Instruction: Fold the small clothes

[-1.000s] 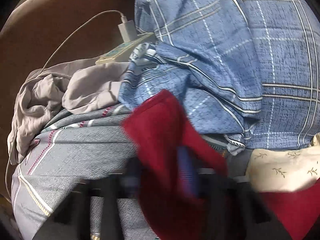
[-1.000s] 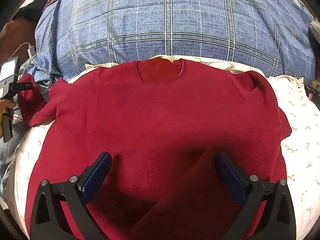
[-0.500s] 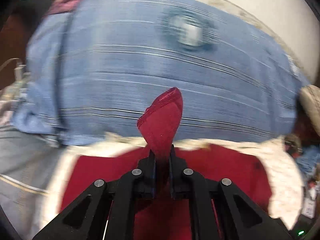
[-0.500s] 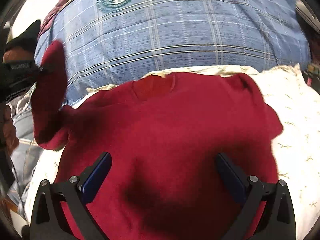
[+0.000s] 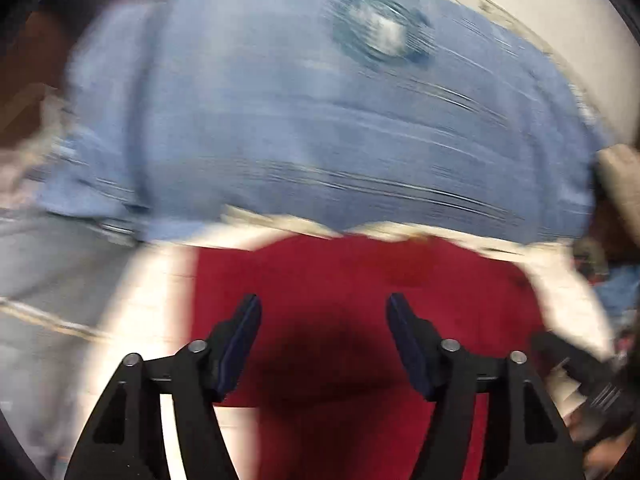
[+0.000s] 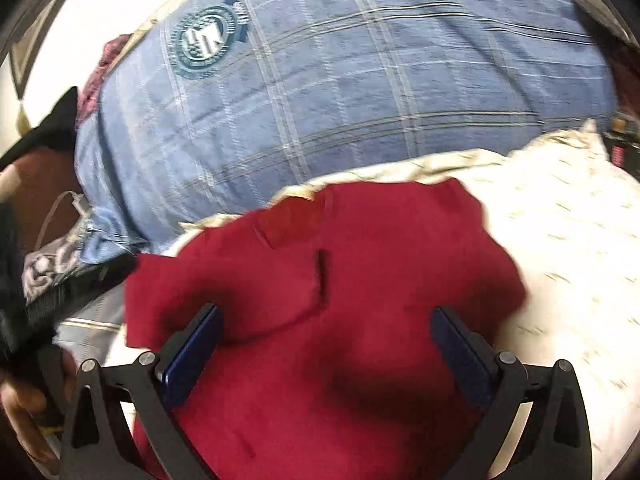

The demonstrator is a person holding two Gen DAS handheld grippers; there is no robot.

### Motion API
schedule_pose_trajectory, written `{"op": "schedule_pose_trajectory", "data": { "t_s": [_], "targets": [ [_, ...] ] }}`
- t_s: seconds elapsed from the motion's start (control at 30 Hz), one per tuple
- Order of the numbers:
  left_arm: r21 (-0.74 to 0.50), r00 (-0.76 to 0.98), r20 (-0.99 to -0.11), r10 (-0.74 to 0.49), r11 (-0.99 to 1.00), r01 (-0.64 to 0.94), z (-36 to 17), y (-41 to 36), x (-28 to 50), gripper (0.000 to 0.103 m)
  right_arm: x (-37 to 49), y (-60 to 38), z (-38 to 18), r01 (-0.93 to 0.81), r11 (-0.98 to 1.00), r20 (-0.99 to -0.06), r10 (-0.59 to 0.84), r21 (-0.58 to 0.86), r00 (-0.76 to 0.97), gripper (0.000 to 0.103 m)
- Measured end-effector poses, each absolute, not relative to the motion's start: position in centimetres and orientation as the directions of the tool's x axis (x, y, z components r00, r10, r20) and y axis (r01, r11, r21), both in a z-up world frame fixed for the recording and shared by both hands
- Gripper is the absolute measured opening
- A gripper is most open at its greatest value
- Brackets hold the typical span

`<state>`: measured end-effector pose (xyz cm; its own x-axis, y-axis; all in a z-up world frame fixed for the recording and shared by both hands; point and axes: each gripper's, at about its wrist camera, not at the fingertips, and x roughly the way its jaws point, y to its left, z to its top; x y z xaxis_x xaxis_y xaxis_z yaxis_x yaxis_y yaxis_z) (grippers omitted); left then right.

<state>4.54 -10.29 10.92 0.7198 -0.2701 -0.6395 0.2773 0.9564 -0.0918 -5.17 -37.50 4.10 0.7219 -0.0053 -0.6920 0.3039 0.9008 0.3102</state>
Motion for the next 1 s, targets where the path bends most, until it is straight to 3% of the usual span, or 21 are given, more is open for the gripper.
{"op": "schedule_pose_trajectory", "data": {
  "t_s": [0.13,0.17,0.27,0.33,0.4,0.57,0.67,0.83,0.93,1.0],
  "targets": [
    [-0.045,0.772,-0.629,-0.095,0.995,0.086,8.5,-4.0,6.0,0.065,0.0,-36.4,2.2,0.249,0.931,-0.736,0.031,0.268,0.676,0.1],
    [-0.058,0.768,-0.635,-0.078,0.997,0.053,7.7,-3.1,6.4,0.065,1.3,-36.1,1.3,0.24,0.937,-0.761,0.041,0.255,0.648,0.092],
    [-0.124,0.749,-0.659,-0.067,0.992,-0.02,5.2,-1.5,7.8,0.065,4.4,-35.2,-1.5,0.206,0.955,-0.828,0.067,0.215,0.557,0.057],
    [-0.155,0.73,-0.677,-0.091,0.988,-0.021,4.3,-1.0,9.3,0.065,5.0,-34.8,-2.1,0.219,0.969,-0.84,-0.021,0.117,0.542,0.039],
    [-0.141,0.749,-0.659,-0.074,0.99,-0.026,4.2,-0.7,10.2,0.065,4.5,-34.6,-1.3,0.193,0.975,-0.812,-0.026,0.108,0.583,0.003],
    [-0.151,0.745,-0.659,-0.103,0.989,0.003,3.5,-1.5,8.6,0.065,2.2,-35.3,2.8,0.188,0.979,-0.733,-0.074,0.075,0.676,0.002],
    [-0.128,0.743,-0.662,-0.098,0.992,0.017,3.7,-2.6,7.8,0.065,2.5,-37.2,2.3,0.244,0.96,-0.768,-0.055,0.134,0.638,0.003],
    [-0.11,0.747,-0.66,-0.085,0.994,0.015,3.8,-2.5,7.4,0.065,2.9,-39.1,2.0,0.342,0.939,-0.785,-0.193,0.025,0.589,0.003],
    [-0.115,0.74,-0.669,-0.072,0.993,-0.008,3.6,-2.3,7.6,0.065,2.5,-40.9,2.8,0.444,0.891,-0.739,-0.36,-0.092,0.569,0.003],
    [-0.116,0.737,-0.672,-0.073,0.993,-0.007,3.4,-2.5,7.7,0.065,2.4,-42.3,2.5,0.46,0.887,-0.769,-0.32,-0.038,0.554,0.006]
  ]
}}
